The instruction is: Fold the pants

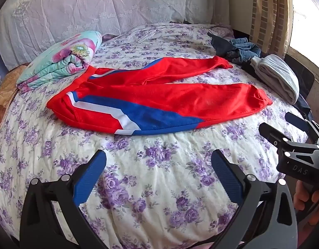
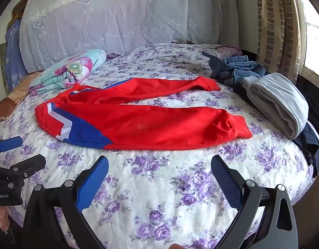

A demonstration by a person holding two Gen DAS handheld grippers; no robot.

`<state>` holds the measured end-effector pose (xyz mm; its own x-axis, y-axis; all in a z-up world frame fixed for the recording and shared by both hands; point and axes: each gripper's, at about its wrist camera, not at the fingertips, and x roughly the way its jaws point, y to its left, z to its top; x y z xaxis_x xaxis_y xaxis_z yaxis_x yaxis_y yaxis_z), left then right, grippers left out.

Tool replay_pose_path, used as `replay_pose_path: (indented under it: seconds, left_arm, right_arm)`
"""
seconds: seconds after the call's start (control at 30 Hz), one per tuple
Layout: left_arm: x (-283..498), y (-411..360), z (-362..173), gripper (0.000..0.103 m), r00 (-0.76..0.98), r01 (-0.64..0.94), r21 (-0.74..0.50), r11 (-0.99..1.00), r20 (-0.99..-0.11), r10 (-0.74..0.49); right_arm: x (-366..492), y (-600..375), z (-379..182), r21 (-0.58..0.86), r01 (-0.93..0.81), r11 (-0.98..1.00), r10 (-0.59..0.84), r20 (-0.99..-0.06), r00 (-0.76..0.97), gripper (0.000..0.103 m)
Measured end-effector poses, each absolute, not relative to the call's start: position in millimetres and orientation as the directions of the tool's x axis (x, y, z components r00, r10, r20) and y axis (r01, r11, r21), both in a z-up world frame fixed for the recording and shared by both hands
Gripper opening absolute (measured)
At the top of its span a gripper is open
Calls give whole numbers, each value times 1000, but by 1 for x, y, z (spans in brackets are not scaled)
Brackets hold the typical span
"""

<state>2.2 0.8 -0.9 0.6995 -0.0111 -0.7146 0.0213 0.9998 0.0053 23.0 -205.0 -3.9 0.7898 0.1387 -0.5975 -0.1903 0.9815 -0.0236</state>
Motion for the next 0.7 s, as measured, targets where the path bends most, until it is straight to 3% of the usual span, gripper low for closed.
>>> replay_pose_path:
  seconds: [0.7]
  left_arm:
    - [-1, 2, -4, 99, 708, 13, 3, 1000, -706, -7]
  right_arm:
    - [23, -202, -7, -10, -196, 981, 151, -598, 787, 100]
